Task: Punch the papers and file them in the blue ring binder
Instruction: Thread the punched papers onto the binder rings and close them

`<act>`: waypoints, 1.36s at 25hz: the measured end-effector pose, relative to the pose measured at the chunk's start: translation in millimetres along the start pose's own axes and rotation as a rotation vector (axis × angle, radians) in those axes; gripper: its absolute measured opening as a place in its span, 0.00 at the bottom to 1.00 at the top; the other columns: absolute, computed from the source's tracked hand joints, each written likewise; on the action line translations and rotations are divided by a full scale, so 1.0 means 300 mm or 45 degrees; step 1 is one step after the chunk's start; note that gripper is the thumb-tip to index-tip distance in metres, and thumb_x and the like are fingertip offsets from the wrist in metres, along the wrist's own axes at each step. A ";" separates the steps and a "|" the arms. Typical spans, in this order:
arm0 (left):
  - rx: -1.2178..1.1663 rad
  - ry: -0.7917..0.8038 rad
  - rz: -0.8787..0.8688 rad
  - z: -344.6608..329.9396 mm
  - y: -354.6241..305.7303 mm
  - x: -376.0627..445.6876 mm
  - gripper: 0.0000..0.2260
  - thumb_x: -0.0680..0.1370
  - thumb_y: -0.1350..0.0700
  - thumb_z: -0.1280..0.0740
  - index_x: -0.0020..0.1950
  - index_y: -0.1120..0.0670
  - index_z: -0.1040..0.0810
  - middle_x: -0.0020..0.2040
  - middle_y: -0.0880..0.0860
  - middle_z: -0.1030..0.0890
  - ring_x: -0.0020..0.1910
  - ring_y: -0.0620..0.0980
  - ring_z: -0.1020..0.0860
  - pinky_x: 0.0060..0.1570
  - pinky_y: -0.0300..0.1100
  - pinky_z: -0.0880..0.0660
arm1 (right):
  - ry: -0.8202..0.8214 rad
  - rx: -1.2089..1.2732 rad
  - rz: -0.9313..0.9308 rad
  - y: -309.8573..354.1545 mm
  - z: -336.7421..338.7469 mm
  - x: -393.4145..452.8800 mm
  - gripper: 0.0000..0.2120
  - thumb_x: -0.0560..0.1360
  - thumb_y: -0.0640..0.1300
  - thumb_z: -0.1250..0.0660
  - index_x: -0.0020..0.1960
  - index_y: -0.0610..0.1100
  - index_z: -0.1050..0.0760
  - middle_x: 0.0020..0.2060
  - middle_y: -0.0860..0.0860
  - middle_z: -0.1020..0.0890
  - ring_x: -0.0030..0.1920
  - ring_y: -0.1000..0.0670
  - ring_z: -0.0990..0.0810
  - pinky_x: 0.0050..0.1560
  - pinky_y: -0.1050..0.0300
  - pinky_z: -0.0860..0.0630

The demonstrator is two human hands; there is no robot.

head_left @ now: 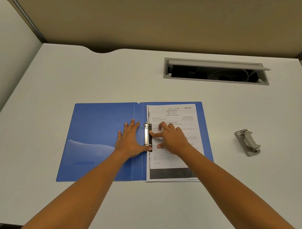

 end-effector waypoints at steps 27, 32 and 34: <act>-0.211 -0.380 0.666 0.216 0.251 -0.089 0.35 0.77 0.37 0.39 0.76 0.59 0.40 0.75 0.61 0.36 0.75 0.61 0.41 0.72 0.62 0.45 | -0.834 0.763 -1.187 -0.147 -0.086 -0.234 0.25 0.76 0.55 0.37 0.69 0.46 0.34 0.68 0.43 0.31 0.68 0.41 0.35 0.68 0.42 0.39; -0.142 -0.314 0.882 0.258 0.360 -0.133 0.34 0.79 0.38 0.42 0.77 0.59 0.43 0.75 0.63 0.39 0.75 0.63 0.44 0.71 0.66 0.50 | -0.649 0.727 -1.351 -0.152 -0.111 -0.263 0.30 0.76 0.58 0.39 0.71 0.42 0.38 0.68 0.41 0.32 0.68 0.40 0.34 0.66 0.41 0.37; -0.232 -0.365 0.905 0.272 0.378 -0.140 0.34 0.79 0.40 0.41 0.77 0.59 0.45 0.75 0.63 0.39 0.75 0.64 0.43 0.71 0.66 0.50 | -0.632 0.776 -1.349 -0.144 -0.116 -0.263 0.30 0.76 0.59 0.39 0.71 0.41 0.39 0.68 0.41 0.33 0.67 0.40 0.34 0.66 0.41 0.35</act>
Point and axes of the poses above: each hand's wrist, its own x-axis towards the middle knuckle, its own z-axis out of the back of the hand, y = z × x, the point moved 1 cm from there along x, towards the middle knuckle
